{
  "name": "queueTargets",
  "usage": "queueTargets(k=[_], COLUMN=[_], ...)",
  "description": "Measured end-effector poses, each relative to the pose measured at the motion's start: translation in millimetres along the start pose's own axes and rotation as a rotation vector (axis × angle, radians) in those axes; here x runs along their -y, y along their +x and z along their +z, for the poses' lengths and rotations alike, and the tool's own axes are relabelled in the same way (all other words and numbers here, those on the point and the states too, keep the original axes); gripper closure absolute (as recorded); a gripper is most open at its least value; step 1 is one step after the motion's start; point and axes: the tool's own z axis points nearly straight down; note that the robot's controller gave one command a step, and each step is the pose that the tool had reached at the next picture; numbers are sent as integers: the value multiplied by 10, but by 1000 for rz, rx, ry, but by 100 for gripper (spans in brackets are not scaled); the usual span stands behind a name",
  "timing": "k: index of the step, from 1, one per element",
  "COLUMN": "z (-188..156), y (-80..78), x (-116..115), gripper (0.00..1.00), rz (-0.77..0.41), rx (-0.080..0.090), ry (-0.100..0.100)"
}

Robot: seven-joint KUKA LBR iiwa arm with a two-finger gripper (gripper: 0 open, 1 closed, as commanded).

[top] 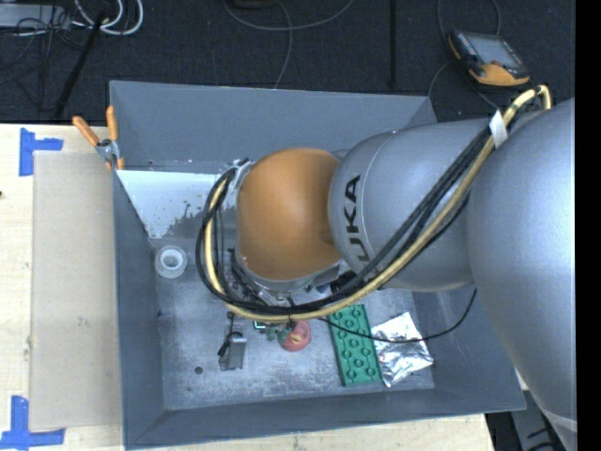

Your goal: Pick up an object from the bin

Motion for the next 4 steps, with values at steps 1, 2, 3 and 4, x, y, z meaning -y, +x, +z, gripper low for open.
queueTargets(k=[1, 2, 3, 4], z=[906, 564, 550, 890], y=[-805, -267, -203, -59], x=[147, 994, 1486, 1408], gripper=[0, 0, 0, 0], rz=[122, -45, -157, -101], rx=[9, 6, 7, 4], ry=[-1, 2, 1, -2])
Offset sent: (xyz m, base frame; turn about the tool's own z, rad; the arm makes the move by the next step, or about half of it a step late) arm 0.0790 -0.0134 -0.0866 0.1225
